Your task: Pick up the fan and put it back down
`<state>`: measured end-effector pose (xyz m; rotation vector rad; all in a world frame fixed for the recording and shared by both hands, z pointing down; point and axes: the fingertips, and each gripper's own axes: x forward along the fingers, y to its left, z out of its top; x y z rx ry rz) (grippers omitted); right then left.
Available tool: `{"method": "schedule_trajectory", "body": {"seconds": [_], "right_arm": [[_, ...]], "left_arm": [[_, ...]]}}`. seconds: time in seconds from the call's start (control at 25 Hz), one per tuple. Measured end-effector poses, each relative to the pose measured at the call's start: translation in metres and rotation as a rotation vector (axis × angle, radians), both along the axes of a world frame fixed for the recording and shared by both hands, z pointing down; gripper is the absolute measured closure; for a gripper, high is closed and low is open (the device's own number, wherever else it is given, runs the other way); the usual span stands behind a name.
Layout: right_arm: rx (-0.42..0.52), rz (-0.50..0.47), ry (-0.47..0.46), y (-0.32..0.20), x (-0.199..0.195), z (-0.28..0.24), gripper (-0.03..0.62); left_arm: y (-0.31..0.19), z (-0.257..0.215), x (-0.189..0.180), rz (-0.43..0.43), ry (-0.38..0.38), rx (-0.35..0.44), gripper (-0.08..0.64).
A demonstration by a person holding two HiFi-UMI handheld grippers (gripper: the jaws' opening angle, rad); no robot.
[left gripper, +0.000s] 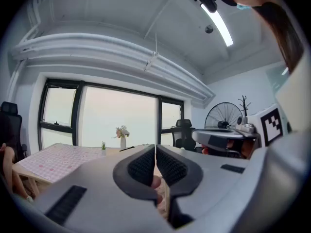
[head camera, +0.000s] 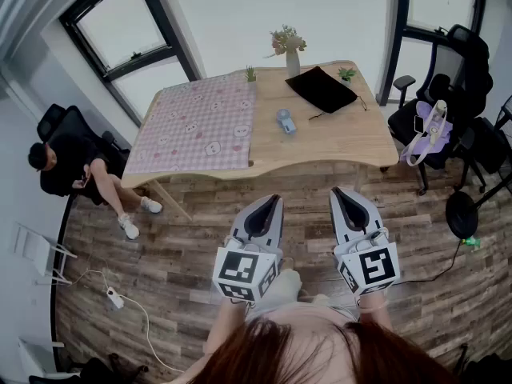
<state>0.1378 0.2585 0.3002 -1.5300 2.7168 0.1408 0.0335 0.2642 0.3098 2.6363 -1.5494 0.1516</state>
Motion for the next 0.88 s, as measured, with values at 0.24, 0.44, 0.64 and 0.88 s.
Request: {"method": "schedule_trajectory", "body": {"seconds": [0.24,0.44,0.64,0.88], "right_arm": [[0.003,0.012,-0.013,-0.005,0.001,-0.002,0.592],[-0.013,0.012,-0.028,-0.011,-0.004,-0.002,0.592],[-0.043,-0.004,-0.061,-0.024,-0.009,-0.003,0.592],[-0.104,0.019,-0.089,-0.045,-0.012,0.005,0.592]], "left_arm": [[-0.007,-0.003,0.002,0.008,0.003,0.003,0.546],[-0.015,-0.003,0.000,0.020,0.009,-0.006,0.546],[-0.028,-0.002,-0.003,0.030,0.014,-0.020,0.546],[-0.048,-0.001,-0.009,0.035,0.023,-0.030,0.546]]}}
